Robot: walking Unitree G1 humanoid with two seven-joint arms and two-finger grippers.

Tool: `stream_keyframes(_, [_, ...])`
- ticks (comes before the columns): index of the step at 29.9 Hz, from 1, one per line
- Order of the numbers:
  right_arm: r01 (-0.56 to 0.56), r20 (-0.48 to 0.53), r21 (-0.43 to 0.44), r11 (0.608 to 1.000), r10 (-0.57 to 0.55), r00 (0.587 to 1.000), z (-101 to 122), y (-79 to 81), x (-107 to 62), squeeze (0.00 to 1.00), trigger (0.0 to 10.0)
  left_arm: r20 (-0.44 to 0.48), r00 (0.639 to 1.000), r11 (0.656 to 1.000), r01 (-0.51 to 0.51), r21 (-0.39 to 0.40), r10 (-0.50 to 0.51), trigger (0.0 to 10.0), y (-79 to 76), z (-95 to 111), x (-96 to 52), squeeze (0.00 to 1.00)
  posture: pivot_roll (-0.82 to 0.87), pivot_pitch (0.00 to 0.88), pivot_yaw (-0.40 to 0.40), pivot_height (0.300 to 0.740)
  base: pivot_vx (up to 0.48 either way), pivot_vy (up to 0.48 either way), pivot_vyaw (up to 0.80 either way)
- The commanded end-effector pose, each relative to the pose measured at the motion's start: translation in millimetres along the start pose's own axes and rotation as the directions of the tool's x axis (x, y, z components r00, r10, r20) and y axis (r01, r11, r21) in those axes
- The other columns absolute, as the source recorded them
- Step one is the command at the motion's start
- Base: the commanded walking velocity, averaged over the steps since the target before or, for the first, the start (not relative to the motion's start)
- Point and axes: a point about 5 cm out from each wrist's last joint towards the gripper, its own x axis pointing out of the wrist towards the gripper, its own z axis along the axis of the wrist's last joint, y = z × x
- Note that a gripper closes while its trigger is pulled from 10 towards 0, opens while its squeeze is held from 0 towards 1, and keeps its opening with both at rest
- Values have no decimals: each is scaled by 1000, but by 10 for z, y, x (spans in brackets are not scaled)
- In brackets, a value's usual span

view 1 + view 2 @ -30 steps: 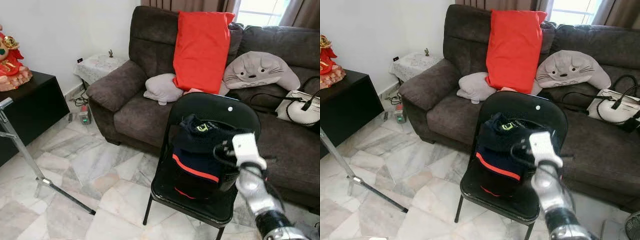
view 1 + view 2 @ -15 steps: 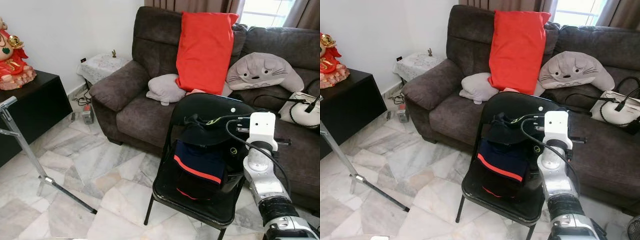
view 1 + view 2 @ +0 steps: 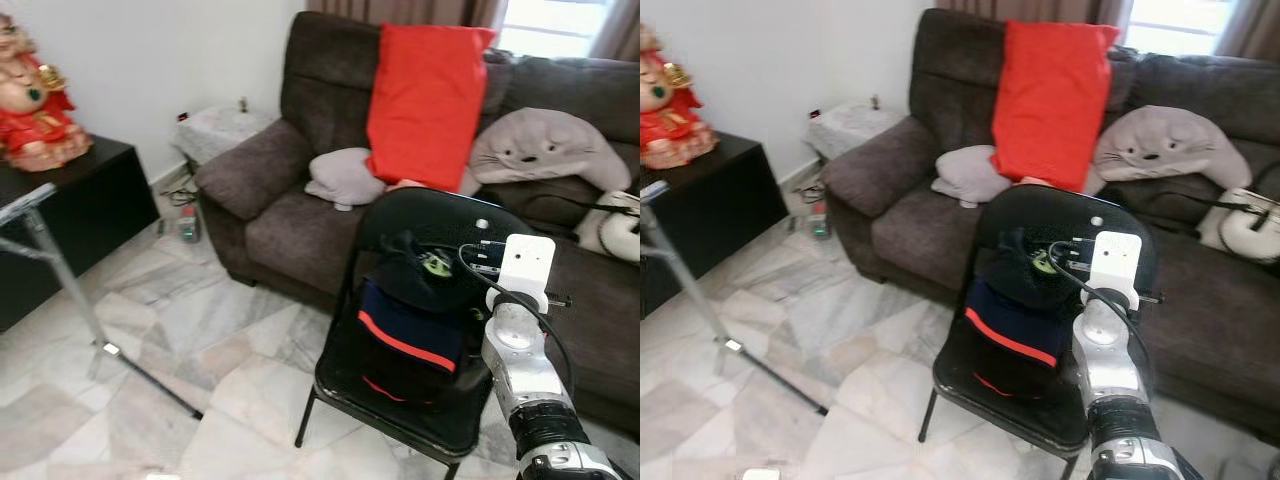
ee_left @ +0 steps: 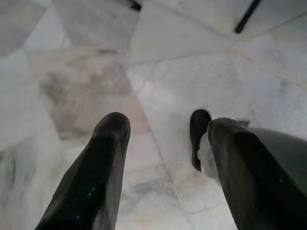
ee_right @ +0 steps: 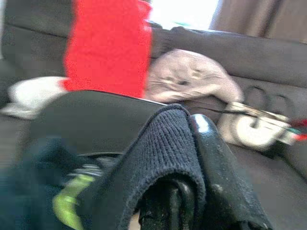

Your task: Hang hanger

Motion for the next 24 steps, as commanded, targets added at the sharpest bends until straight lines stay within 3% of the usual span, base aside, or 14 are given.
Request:
stream_keyframes(1, [-7,36,-6,1000,8,999,94,18,1,0,10000,-20,1000,1000,-5,16,5,10000,-2,-58,-16,0,73,20,15,740,0,0,800])
stream_keyframes(7, [14,49,-37,999,-12,999,117,-13,19,0,10000,-21,1000,1000,-6,16,6,10000,-7,-57,-15,0,75,17,12,740,0,0,800])
stream_keyframes(11, [37,105,-104,994,-26,994,221,-24,51,0,10000,-22,1000,1000,-5,16,6,10000,-7,-61,-16,0,76,13,12,740,0,0,800])
stream_keyframes(15, [75,208,-210,975,-31,978,416,-15,105,0,10000,-24,1000,1000,-3,19,4,10000,-9,-70,-20,0,76,8,14,740,0,0,800])
stream_keyframes(19, [54,320,-254,966,31,947,666,117,105,0,10000,-28,1000,1000,-3,22,3,10000,-11,-88,-26,0,73,2,16,740,0,0,800])
stream_keyframes(21, [-61,401,-248,967,160,902,859,322,45,0,10000,-28,1000,1000,-2,24,3,10000,-12,-91,-27,0,73,0,18,740,0,0,800])
stream_keyframes(22, [-168,477,-256,952,275,834,1032,508,-50,0,10000,-29,1000,1000,-2,26,3,10000,-14,-96,-29,0,73,0,18,740,0,0,800])
stream_keyframes(23, [-168,477,-256,952,275,834,1032,508,-50,0,10000,-29,1000,1000,-2,26,3,10000,-14,-96,-29,0,73,0,18,740,0,0,800])
stream_keyframes(24, [-236,518,-262,936,342,784,1129,613,-124,0,10000,-30,1000,1000,-2,25,3,10000,-15,-98,-29,0,77,0,18,740,0,0,800])
